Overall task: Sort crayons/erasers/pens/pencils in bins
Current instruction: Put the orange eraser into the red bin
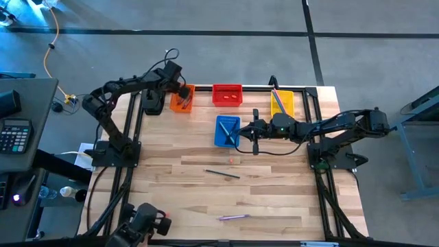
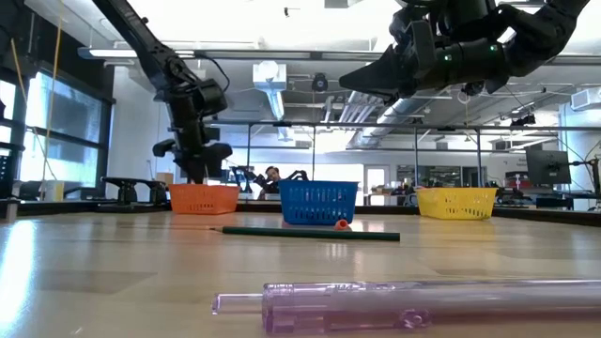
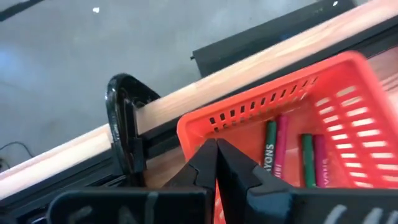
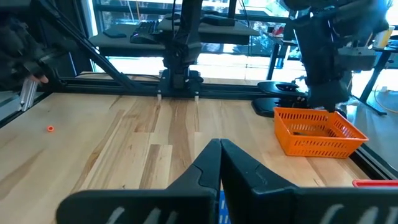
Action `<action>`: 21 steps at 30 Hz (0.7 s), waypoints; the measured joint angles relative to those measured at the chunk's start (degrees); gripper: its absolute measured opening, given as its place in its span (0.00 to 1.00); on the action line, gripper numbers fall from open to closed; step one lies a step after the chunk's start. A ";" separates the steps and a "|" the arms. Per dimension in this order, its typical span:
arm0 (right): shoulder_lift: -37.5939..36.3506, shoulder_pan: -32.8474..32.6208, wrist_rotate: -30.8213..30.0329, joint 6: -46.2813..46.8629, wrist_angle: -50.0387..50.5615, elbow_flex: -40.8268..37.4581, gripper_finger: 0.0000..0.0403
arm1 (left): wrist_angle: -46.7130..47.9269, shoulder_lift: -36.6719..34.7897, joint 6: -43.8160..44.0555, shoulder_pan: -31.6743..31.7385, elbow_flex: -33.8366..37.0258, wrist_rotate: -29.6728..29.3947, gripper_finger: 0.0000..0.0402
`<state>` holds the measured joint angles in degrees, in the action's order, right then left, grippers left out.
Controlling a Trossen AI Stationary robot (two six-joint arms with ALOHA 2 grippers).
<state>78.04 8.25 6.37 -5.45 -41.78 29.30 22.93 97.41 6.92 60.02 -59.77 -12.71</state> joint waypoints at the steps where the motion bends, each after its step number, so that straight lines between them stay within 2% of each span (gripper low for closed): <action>1: 0.00 0.00 -0.10 -0.02 0.00 0.00 0.00 | -0.01 -0.62 0.00 -0.12 0.00 0.01 0.00; 7: 0.00 0.00 -1.08 -0.87 0.48 0.00 0.00 | 1.71 -6.90 -0.62 -1.25 0.02 2.52 0.00; 11: 0.00 0.00 -4.30 -1.02 2.16 0.00 0.00 | -0.15 -12.82 -4.41 -5.50 1.55 7.27 0.00; 14: 0.00 -0.02 -9.30 -1.03 2.14 0.00 0.00 | -5.31 -17.44 -5.20 -10.63 6.20 9.79 0.00; 21: 0.00 -0.07 -10.78 -1.27 2.17 0.00 0.00 | -27.64 -26.47 -4.28 -23.39 21.72 11.51 0.00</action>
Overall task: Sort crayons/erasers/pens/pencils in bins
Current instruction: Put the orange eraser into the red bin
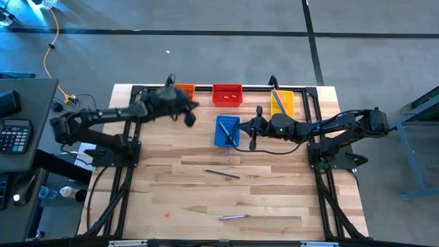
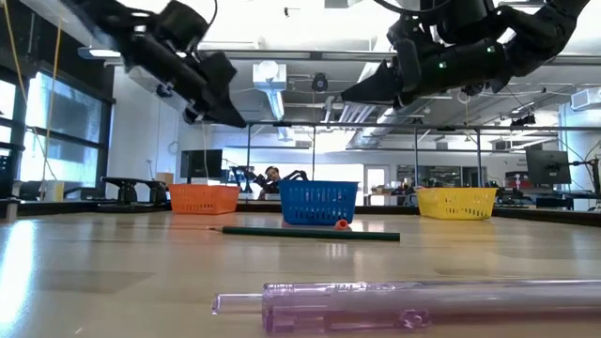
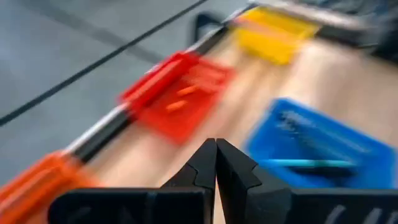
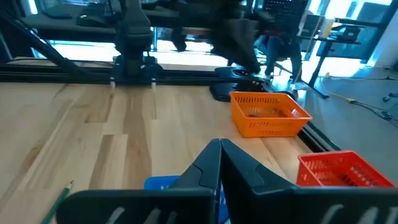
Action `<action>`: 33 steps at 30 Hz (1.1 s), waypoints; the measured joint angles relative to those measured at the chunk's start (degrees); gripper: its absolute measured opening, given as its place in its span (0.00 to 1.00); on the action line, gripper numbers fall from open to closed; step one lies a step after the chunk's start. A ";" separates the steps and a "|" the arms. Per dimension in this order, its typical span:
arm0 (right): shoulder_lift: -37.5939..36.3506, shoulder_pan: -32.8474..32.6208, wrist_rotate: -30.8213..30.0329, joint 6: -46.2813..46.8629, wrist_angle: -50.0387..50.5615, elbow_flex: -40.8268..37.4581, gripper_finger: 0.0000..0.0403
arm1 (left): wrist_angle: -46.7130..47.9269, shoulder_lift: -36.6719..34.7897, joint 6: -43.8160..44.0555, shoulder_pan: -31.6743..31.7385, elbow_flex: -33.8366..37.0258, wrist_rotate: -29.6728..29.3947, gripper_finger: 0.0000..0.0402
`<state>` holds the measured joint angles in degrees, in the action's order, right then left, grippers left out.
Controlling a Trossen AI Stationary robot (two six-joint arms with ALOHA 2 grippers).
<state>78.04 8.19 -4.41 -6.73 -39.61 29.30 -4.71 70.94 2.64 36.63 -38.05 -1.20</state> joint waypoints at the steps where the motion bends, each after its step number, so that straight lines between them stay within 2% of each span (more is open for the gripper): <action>1: 0.00 -0.03 -0.49 -0.16 0.12 0.00 0.00 | -3.70 -0.78 0.15 -1.75 2.35 0.60 0.00; 4: -0.03 -0.98 -3.13 -0.21 4.55 1.31 0.00 | -17.60 -1.70 0.21 -6.41 9.18 3.20 0.00; 9: -0.45 -6.10 -9.04 1.59 26.70 9.14 0.00 | -41.68 -0.60 0.24 -12.01 19.68 3.77 0.00; 13: -0.46 -11.44 -9.03 9.49 40.54 14.92 0.00 | -53.37 -0.15 0.17 -14.24 24.64 3.73 0.00; 18: 0.71 -18.44 -12.02 21.41 50.14 19.55 0.05 | -56.94 -0.13 -0.80 -14.68 26.77 3.55 0.00; 23: 6.82 -22.55 -15.28 29.16 56.05 26.23 0.17 | -56.94 -0.11 -1.80 -14.67 26.89 3.13 0.00; 28: 16.44 -23.29 -15.61 32.83 61.73 33.90 0.29 | -57.07 -0.11 -1.36 -14.68 26.89 3.14 0.00; 33: 24.76 -22.20 -11.37 42.59 67.24 39.21 0.35 | -56.90 -0.11 -1.38 -14.68 26.89 3.11 0.00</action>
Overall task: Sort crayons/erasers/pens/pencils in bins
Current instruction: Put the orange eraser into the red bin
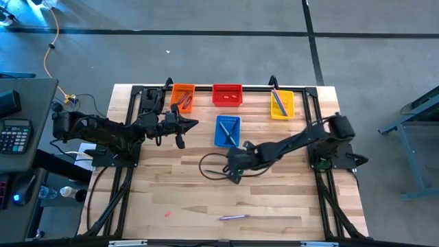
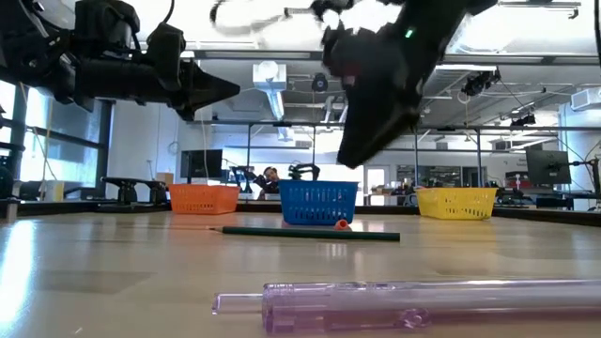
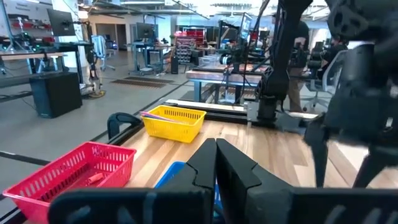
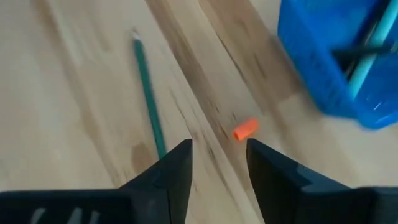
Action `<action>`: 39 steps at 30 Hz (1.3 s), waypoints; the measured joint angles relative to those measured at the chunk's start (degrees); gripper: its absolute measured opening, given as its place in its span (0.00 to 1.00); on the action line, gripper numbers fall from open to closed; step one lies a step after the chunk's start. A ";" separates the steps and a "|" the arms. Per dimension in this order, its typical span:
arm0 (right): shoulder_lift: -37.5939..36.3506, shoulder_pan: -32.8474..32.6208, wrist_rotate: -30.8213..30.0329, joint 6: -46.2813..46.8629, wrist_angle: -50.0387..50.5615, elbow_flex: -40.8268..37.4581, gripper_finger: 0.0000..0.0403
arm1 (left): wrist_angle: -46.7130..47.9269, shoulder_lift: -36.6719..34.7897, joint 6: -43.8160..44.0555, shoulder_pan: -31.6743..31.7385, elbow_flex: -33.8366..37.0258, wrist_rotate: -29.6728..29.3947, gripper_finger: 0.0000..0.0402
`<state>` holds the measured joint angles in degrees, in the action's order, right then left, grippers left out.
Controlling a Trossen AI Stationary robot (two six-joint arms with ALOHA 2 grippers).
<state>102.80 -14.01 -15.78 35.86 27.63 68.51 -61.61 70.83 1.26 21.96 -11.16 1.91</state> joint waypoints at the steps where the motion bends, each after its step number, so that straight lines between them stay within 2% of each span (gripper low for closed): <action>1: 1.19 0.17 0.31 2.29 0.59 0.60 0.36 | 0.00 0.00 0.01 0.00 0.00 0.00 0.00; 8: 5.37 0.93 0.22 18.60 0.61 1.62 0.37 | -0.33 0.02 -1.47 0.02 0.00 -0.18 0.00; 15: 8.47 1.01 -5.49 25.54 0.34 1.62 0.37 | -1.20 0.02 -1.49 0.02 0.00 -0.17 0.00; 23: 11.77 1.37 -6.35 26.26 -0.47 1.73 0.34 | -1.44 0.04 -1.51 0.02 0.00 -0.17 0.00; 27: 12.10 1.37 -6.78 26.08 -0.22 1.73 0.25 | -1.46 0.04 -1.53 0.02 0.00 -0.17 0.00; 34: 11.93 1.16 -6.79 22.92 -0.55 1.68 0.04 | -1.51 0.04 -1.93 0.02 0.00 -0.18 0.00; 36: 11.15 1.06 -6.23 21.52 -0.55 1.50 0.01 | -1.51 0.04 -1.92 0.02 0.00 -0.17 0.00; 39: 8.30 0.93 -3.47 18.90 -0.65 1.47 0.02 | -1.52 0.04 -1.91 0.02 0.00 -0.19 0.00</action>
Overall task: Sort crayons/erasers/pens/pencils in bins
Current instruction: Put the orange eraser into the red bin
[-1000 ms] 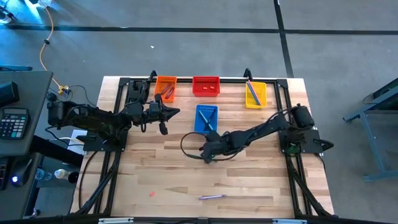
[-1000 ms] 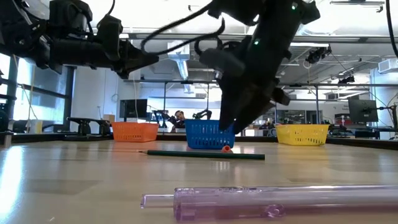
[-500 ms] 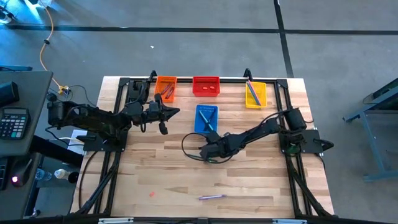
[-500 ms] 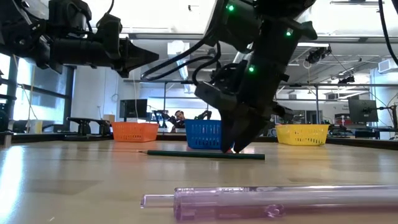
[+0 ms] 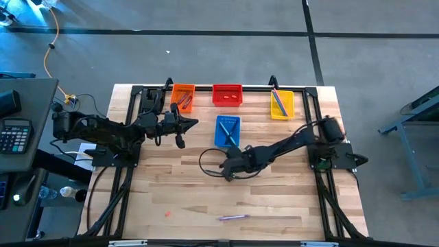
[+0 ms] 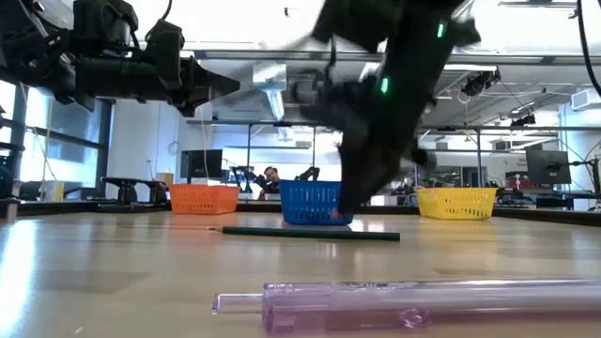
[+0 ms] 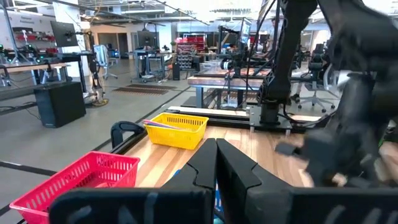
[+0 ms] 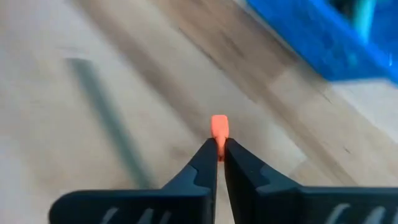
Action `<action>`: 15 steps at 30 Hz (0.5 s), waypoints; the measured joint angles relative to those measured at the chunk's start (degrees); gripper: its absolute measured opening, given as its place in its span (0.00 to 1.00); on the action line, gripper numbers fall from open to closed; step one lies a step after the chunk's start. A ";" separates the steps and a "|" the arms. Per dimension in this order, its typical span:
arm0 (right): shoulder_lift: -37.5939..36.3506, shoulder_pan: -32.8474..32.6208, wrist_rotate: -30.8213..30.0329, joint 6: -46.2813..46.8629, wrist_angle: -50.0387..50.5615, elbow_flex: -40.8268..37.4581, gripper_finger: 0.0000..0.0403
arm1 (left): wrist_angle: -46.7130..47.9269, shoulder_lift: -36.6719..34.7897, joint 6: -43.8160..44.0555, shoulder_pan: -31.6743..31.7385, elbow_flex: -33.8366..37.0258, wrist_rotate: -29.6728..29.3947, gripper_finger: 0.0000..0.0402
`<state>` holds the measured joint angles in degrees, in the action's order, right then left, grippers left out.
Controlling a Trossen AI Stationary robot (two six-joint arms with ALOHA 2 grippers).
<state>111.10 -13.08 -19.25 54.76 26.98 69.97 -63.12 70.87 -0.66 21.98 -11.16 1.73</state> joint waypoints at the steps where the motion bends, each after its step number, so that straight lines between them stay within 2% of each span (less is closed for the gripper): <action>1: -1.52 -0.04 0.84 -1.40 -0.29 0.02 0.03 | -0.04 0.00 0.11 0.00 0.00 0.00 0.00; 8: -12.91 2.23 -0.08 -10.10 0.87 0.05 0.02 | -0.11 0.00 0.37 0.07 0.00 -1.10 0.00; 15: -21.52 12.90 -3.26 -18.49 0.61 0.13 0.01 | -0.07 0.00 0.12 0.07 0.00 -1.12 0.00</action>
<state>89.58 -0.18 -22.50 36.27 27.59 70.11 -63.19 70.87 -0.53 22.04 -11.16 0.61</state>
